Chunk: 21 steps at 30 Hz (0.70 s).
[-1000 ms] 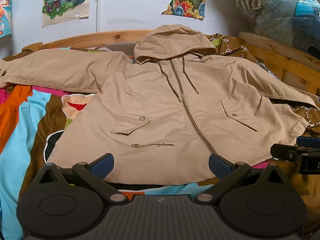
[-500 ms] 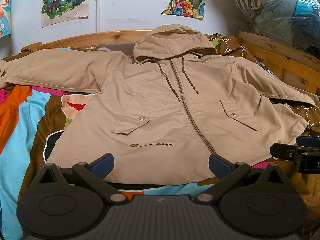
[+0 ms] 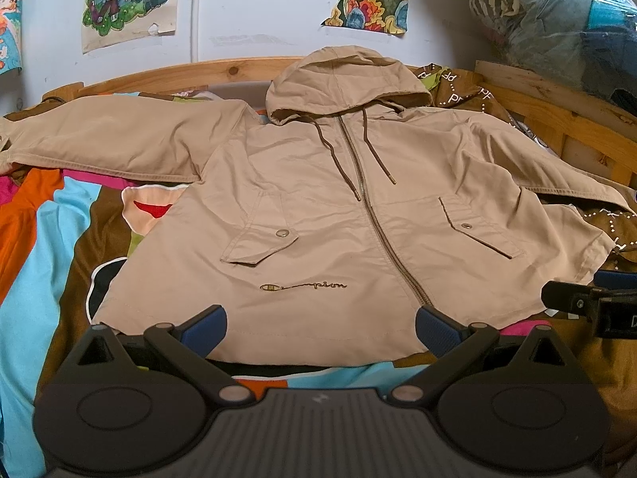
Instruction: Fold large clothes
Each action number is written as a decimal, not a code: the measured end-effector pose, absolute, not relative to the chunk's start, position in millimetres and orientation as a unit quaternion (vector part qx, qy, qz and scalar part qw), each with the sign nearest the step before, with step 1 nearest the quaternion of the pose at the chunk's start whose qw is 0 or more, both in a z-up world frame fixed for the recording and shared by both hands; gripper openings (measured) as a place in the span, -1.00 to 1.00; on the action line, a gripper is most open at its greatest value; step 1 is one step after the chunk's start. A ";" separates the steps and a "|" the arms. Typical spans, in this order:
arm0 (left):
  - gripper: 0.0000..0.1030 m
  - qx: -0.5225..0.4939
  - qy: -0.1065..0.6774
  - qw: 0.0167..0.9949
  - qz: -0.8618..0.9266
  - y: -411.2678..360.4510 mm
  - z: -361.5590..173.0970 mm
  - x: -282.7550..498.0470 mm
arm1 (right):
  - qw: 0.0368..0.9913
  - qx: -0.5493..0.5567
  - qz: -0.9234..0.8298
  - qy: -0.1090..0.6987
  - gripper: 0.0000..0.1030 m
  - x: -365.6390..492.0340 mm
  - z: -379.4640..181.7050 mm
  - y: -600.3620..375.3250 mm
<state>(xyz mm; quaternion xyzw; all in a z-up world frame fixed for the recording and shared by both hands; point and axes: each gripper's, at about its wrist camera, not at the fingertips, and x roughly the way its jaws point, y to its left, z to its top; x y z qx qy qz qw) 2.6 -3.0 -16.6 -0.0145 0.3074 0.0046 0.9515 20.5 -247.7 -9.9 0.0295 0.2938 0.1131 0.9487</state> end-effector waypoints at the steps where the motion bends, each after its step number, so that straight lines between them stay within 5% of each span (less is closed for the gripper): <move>1: 0.99 -0.013 0.310 0.951 0.005 -5.7 -15.8 0.0 | 0.949 0.033 0.105 0.295 0.99 20.3 -9.6 -249.1; 14: 0.99 0.052 0.343 0.937 -0.051 -28.1 24.4 51.3 | 0.951 0.186 -0.126 0.211 0.98 13.3 36.3 -372.7; 21: 0.99 0.062 0.358 0.925 -0.109 -62.9 42.5 89.6 | 0.920 0.315 -0.149 0.180 0.71 39.0 29.1 -458.1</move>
